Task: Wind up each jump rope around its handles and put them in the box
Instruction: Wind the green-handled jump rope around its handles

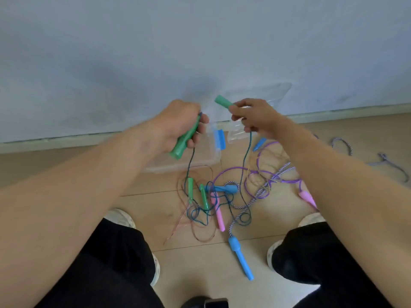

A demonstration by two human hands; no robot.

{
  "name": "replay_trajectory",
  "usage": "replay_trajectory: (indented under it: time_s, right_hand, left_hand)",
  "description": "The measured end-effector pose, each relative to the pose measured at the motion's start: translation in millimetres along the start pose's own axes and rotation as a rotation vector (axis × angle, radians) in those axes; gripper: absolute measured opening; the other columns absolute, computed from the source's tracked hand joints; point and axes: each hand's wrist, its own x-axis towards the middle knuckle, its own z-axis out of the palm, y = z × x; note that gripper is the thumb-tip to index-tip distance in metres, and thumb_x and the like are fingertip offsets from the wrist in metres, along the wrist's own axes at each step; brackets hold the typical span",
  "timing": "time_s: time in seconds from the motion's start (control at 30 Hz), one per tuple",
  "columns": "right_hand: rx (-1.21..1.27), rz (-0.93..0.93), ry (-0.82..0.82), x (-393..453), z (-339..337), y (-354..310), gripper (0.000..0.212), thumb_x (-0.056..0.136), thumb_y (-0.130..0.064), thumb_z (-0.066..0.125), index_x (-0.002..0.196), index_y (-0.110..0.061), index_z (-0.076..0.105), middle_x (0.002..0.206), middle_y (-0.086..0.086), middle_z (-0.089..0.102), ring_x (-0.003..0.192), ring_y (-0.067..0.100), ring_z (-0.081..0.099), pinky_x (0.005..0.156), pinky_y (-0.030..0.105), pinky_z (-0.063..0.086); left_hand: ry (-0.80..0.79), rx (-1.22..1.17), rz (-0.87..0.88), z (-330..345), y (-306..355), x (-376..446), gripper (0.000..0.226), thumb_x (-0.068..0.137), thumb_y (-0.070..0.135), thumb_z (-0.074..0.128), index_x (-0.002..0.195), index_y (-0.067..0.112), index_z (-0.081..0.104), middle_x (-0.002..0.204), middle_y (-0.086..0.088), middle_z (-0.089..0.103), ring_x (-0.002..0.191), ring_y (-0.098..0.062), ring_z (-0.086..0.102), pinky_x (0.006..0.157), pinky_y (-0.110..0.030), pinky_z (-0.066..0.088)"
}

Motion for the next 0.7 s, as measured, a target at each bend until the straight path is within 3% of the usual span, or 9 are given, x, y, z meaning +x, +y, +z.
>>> replay_trajectory:
  time_s: [0.07, 0.13, 0.27, 0.33, 0.43, 0.5, 0.6, 0.7]
  right_hand:
    - [-0.072, -0.081, -0.145, -35, -18, -55, 0.017, 0.088, -0.026, 0.072, 0.101, -0.016, 0.071, 0.078, 0.0, 0.066, 0.053, 0.012, 0.031, 0.051, 0.023, 0.034]
    - [-0.121, -0.151, -0.283, -74, -26, -98, 0.02, 0.083, -0.025, 0.074, 0.102, -0.019, 0.074, 0.079, 0.0, 0.066, 0.058, 0.013, 0.036, 0.057, 0.024, 0.038]
    - [-0.433, -0.304, -0.432, -139, -14, -137, 0.024, 0.077, -0.025, 0.078, 0.101, -0.022, 0.076, 0.081, 0.007, 0.07, 0.068, 0.016, 0.049, 0.061, 0.024, 0.043]
    - [-0.557, -0.347, -0.375, -152, -4, -135, 0.027, 0.073, -0.025, 0.084, 0.097, -0.017, 0.073, 0.075, 0.006, 0.07, 0.063, 0.014, 0.053, 0.06, 0.025, 0.044]
    - [-0.602, -0.348, -0.202, -152, 8, -114, 0.035, 0.072, -0.015, 0.086, 0.092, -0.015, 0.057, 0.066, 0.002, 0.069, 0.051, 0.007, 0.055, 0.055, 0.024, 0.046]
    - [-0.569, -0.366, -0.193, -146, 13, -96, 0.04, 0.072, -0.023, 0.086, 0.098, -0.015, 0.056, 0.073, 0.009, 0.069, 0.058, 0.006, 0.056, 0.061, 0.022, 0.047]
    - [-0.454, -0.332, -0.323, -138, 16, -80, 0.06, 0.069, -0.059, 0.078, 0.102, -0.01, 0.064, 0.088, 0.021, 0.062, 0.079, 0.013, 0.054, 0.077, 0.031, 0.047]
    - [-0.586, -0.158, -0.434, -132, 8, -76, 0.064, 0.062, -0.071, 0.067, 0.093, -0.015, 0.073, 0.092, 0.002, 0.072, 0.085, 0.012, 0.062, 0.088, 0.028, 0.048]
  left_hand:
    - [-0.053, -0.236, -0.088, -10, 12, -17, 0.044, 0.103, 0.037, 0.03, 0.088, 0.007, 0.058, 0.067, -0.006, 0.051, 0.044, -0.019, 0.044, 0.04, -0.017, 0.032]
    - [-0.172, -0.326, -0.085, -18, 23, -36, 0.056, 0.102, 0.048, 0.027, 0.096, 0.003, 0.06, 0.069, -0.008, 0.054, 0.049, -0.021, 0.046, 0.041, -0.019, 0.033]
    - [-0.458, -0.214, 0.085, -14, 39, -76, 0.055, 0.099, 0.051, 0.038, 0.109, 0.001, 0.059, 0.077, -0.011, 0.062, 0.059, -0.024, 0.054, 0.044, -0.025, 0.037]
    - [-0.513, -0.099, 0.178, -10, 38, -88, 0.045, 0.1, 0.046, 0.045, 0.106, 0.005, 0.061, 0.079, -0.009, 0.062, 0.058, -0.022, 0.055, 0.042, -0.025, 0.039]
    - [-0.514, 0.098, 0.208, -5, 28, -93, 0.04, 0.1, 0.042, 0.05, 0.079, 0.009, 0.057, 0.077, -0.007, 0.063, 0.048, -0.015, 0.048, 0.04, -0.022, 0.036]
    - [-0.498, 0.162, 0.214, -5, 23, -93, 0.043, 0.101, 0.04, 0.048, 0.07, 0.01, 0.049, 0.071, -0.006, 0.06, 0.044, -0.014, 0.042, 0.039, -0.022, 0.033]
    - [-0.503, 0.18, 0.302, -12, 23, -91, 0.036, 0.104, 0.036, 0.044, 0.087, 0.006, 0.053, 0.072, -0.007, 0.056, 0.046, -0.016, 0.04, 0.041, -0.024, 0.031]
    - [-0.317, -0.125, 0.409, -24, 33, -83, 0.024, 0.104, 0.029, 0.046, 0.092, 0.01, 0.055, 0.067, -0.002, 0.054, 0.044, -0.013, 0.039, 0.04, -0.022, 0.029]
